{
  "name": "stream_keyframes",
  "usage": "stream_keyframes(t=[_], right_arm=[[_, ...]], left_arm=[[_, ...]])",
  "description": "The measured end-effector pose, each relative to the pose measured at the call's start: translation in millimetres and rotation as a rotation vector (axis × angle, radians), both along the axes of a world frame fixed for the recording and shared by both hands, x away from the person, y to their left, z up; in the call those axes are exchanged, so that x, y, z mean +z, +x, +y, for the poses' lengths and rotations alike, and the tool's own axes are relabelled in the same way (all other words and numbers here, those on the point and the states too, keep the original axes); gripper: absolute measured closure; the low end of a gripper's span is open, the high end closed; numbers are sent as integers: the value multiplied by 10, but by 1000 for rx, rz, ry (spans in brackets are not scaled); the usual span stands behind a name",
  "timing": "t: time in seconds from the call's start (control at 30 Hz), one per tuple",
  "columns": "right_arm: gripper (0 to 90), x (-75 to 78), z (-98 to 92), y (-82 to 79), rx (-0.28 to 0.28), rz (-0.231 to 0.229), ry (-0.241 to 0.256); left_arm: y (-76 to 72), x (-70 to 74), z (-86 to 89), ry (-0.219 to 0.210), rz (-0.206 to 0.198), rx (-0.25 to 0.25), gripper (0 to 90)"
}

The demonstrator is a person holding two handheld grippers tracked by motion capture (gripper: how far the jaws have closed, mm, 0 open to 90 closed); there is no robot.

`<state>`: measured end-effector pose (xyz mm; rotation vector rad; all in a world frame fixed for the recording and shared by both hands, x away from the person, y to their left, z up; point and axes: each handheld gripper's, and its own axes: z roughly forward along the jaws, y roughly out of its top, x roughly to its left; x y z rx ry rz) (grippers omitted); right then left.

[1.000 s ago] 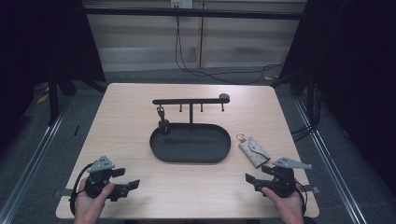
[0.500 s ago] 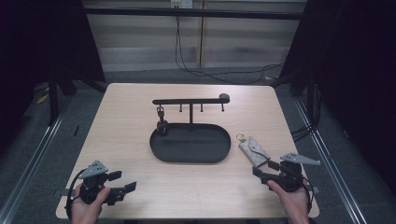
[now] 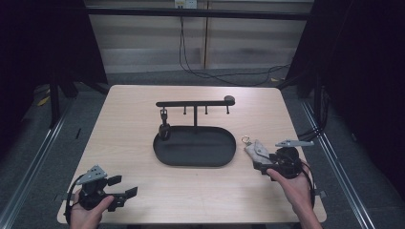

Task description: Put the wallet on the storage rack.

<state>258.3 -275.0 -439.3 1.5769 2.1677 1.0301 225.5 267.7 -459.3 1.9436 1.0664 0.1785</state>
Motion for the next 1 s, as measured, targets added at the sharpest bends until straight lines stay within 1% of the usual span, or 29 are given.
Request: stream_keyframes(t=[0.03,0.1,0.13,0.17,0.23,0.27,0.33,0.37,0.47,0.63,0.8,0.83,0.93,0.97,1.0], right_arm=[[220,5,-5,19,-3,7,-5],[220,9,-17,35,-6,5,-9],[219,14,-53,69,-13,18,-4],[218,18,-62,79,-22,21,-8],[215,24,-77,95,-24,26,-9],[208,49,-107,139,-24,40,-12],[210,75,-123,171,-24,43,-15],[210,87,-132,190,-20,52,-12],[220,114,-143,246,-13,71,-28],[252,129,-141,343,8,121,-45],[263,138,-123,421,28,143,-62],[261,140,-112,461,33,165,-70],[260,139,-109,502,42,178,-82],[248,142,-103,543,40,202,-89],[243,138,-105,561,49,211,-91]], left_arm=[[4,-6,-3,1,7,-4,173],[4,-7,-6,0,7,-4,174],[4,-4,-9,-2,6,-8,174],[3,-3,-16,4,3,-10,174],[4,-5,-20,3,2,-15,178],[5,-4,-22,10,0,-20,178],[2,1,-23,13,-3,-24,178],[-1,6,-26,13,-8,-25,178],[3,3,-25,11,-5,-26,178],[6,2,-24,19,-6,-29,185],[3,4,-24,14,-8,-23,195],[-2,13,-22,19,-20,-13,199],[2,13,-17,12,-15,-17,199],[2,15,-12,16,-19,-16,199],[3,14,-14,13,-17,-18,199]])
